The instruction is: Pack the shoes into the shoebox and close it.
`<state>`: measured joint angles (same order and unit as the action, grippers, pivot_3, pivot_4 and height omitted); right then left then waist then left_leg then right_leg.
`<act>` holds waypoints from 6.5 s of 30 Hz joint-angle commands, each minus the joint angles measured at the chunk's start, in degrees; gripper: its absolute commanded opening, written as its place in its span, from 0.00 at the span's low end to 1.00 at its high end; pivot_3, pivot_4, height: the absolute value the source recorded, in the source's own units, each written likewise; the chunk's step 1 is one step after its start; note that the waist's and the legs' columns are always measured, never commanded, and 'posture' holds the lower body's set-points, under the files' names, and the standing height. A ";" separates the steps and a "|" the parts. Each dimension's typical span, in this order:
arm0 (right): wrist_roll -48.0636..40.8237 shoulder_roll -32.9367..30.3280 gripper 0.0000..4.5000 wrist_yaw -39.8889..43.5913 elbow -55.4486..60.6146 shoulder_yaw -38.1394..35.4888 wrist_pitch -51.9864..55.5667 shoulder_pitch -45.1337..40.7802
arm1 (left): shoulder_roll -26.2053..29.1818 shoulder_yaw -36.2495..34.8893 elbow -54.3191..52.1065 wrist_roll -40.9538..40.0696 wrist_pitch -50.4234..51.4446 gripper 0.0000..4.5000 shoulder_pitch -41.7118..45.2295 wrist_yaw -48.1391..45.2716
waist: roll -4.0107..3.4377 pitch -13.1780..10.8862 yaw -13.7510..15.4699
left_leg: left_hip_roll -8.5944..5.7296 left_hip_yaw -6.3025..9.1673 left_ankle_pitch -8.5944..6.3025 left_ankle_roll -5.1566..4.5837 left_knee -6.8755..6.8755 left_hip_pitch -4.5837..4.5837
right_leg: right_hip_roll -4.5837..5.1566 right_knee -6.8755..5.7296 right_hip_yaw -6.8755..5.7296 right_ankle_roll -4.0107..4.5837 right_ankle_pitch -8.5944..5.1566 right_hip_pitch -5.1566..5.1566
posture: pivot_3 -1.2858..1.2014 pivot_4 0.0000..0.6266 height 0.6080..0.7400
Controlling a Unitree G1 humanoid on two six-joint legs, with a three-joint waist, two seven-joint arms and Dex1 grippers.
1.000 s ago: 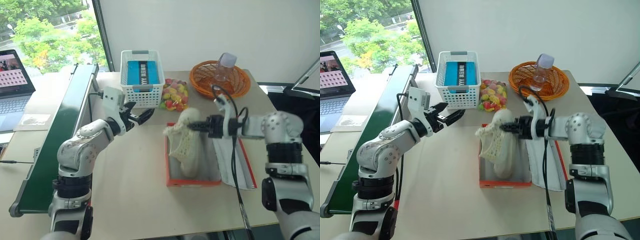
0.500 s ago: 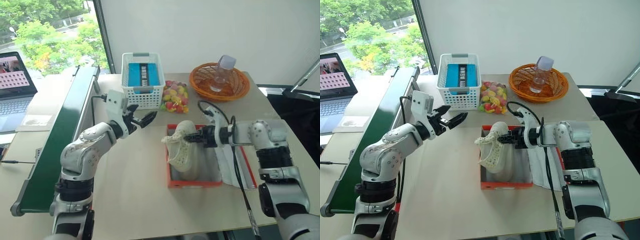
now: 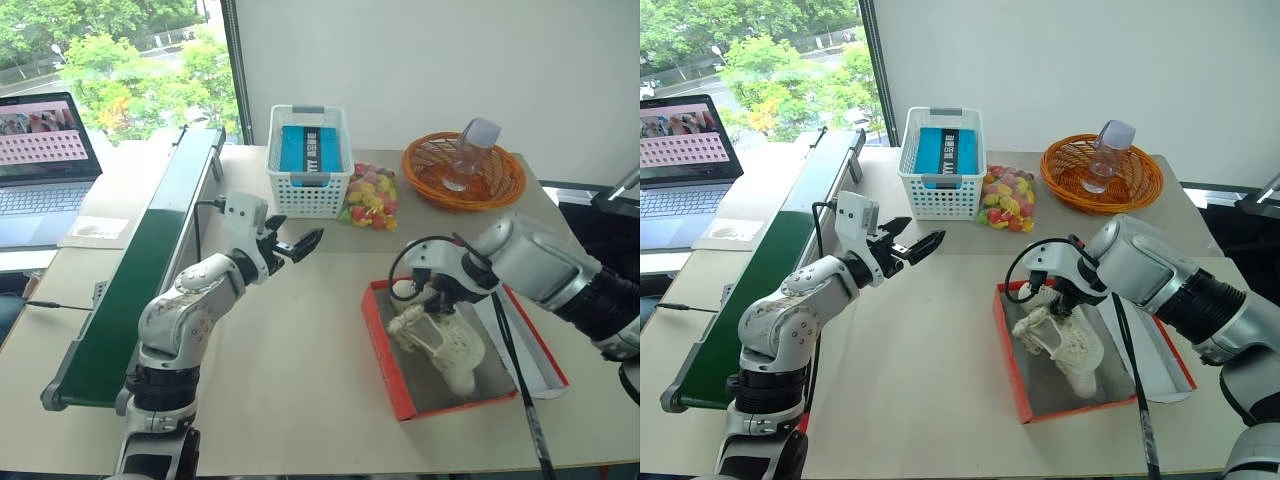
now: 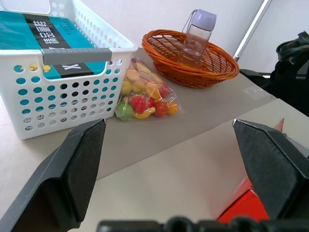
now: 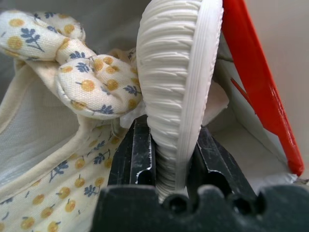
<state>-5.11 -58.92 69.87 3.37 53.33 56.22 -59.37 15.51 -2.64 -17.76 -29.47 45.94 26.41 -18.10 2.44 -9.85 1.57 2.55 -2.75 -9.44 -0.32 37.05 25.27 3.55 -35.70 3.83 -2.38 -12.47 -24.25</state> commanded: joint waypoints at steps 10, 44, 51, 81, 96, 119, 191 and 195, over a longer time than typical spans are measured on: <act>-3.82 5.49 0.10 2.81 5.03 -10.28 19.72 7.76 | -1.07 1.45 -1.96 1.08 -2.95 1.00 -0.24 -0.20 | 0.03 0.01 -0.23 | 0.04 -0.01 0.00 0.00 0.08 0.00 | -0.01 -0.11 0.00 0.04 0.02 -0.03 | 0.52 0.24 1.00; 7.54 40.78 0.10 -31.00 -42.95 -23.53 -6.21 6.03 | 2.60 2.79 0.42 3.14 -2.45 1.00 2.57 -4.65 | 0.65 2.71 -5.13 | 1.10 -1.98 -0.32 0.97 -4.93 -1.76 | 0.29 -1.97 -5.78 3.93 -4.12 3.68 | 0.52 0.24 1.00; 7.34 37.64 0.10 -28.53 -34.94 -26.67 -1.08 8.58 | 4.48 1.72 0.87 3.34 -2.64 1.00 1.77 -5.24 | -2.56 1.47 -4.86 | 0.13 4.03 -0.01 1.54 -1.83 -1.63 | 2.41 -1.27 -10.52 3.70 -3.73 5.21 | 0.52 0.24 1.00; -4.74 16.33 0.96 -25.60 3.38 -40.30 18.15 22.33 | 6.62 2.32 3.03 5.19 -4.30 1.00 1.19 -8.54 | -1.22 0.48 0.51 | -1.91 2.05 1.58 -0.95 -2.03 1.01 | 1.98 -0.15 -6.32 0.69 -2.42 1.85 | 0.52 0.24 1.00; -22.12 10.92 0.98 -22.11 14.23 -57.35 36.28 9.65 | 10.06 3.99 9.76 6.19 -7.56 1.00 6.26 -16.82 | -1.23 0.20 0.50 | -1.74 1.68 1.90 -1.47 -2.00 1.62 | 1.76 -0.44 -6.05 0.79 -2.26 1.04 | 0.52 0.24 1.00; -56.68 1.95 0.02 -28.82 41.37 -111.08 36.28 64.55 | 16.36 19.92 17.42 6.30 -13.42 1.00 19.74 -54.65 | -1.22 0.18 1.24 | -1.68 1.48 1.79 -1.71 -1.24 1.74 | 1.75 -0.60 -5.94 0.69 -2.20 1.19 | 0.52 0.24 1.00; -80.86 29.34 0.02 -63.35 7.30 -93.51 -2.98 42.09 | 20.97 17.11 5.74 6.44 -3.28 1.00 19.54 -47.83 | -1.60 0.28 -2.26 | -1.52 -0.64 1.58 -2.59 -0.98 0.97 | 1.87 -0.46 -3.55 0.16 -1.26 1.07 | 0.52 0.24 1.00; -81.10 29.71 0.02 -65.15 7.26 -86.39 -2.28 38.85 | 21.40 16.83 5.17 6.57 -3.20 1.00 19.11 -47.23 | -1.58 0.27 -1.97 | -1.56 -0.66 1.61 -2.64 -0.97 0.99 | 1.92 -0.38 -3.55 0.19 -1.28 1.09 | 0.52 0.24 1.00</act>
<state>-84.51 -29.02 5.47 8.92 -35.52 53.21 -18.31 36.40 15.83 -11.39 -22.81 43.83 45.21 -65.79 0.86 -9.58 -0.40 0.98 -3.45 -7.83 -2.96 36.07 26.27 5.48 -36.07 0.30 -2.19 -13.75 -23.18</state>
